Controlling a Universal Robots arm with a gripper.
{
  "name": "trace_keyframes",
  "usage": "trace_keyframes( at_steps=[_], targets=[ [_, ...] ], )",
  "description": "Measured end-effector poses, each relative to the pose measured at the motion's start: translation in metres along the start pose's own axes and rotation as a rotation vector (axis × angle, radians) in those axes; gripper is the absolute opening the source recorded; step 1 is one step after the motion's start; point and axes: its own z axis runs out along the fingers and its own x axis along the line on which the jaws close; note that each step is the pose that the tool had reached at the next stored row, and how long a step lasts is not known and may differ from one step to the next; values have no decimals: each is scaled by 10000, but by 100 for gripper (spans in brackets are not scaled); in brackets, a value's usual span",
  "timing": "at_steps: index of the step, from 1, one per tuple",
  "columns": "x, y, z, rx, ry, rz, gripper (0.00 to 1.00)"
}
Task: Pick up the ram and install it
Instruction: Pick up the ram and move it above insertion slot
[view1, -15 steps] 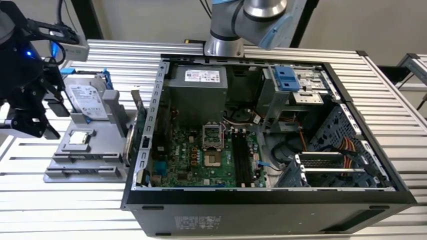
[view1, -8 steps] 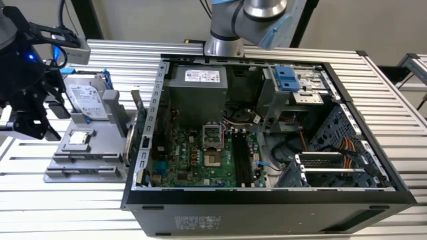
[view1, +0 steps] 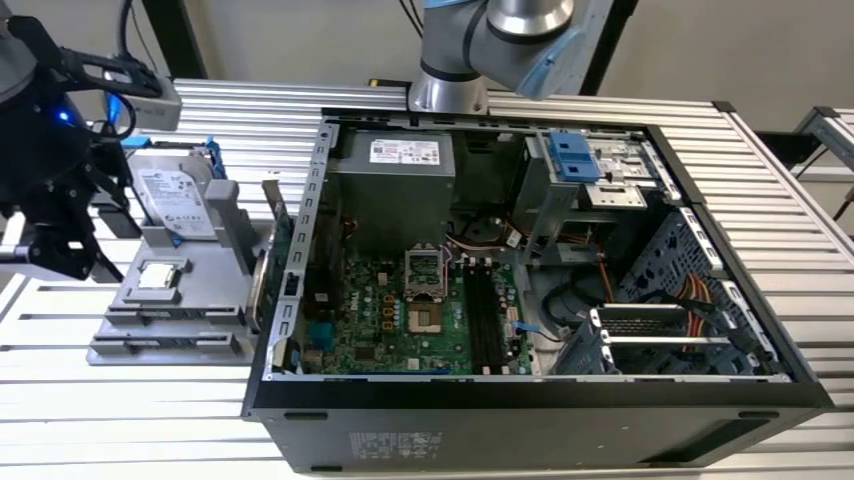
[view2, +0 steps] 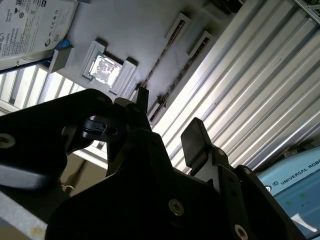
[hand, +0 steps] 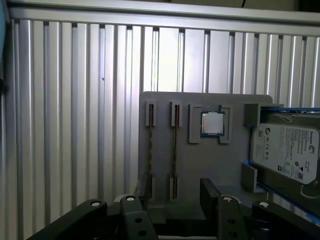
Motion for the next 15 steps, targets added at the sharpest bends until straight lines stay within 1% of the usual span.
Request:
trace_keyframes(
  at_steps=[15],
  targets=[
    [22,0,76,-1,0,0,100]
  ],
)
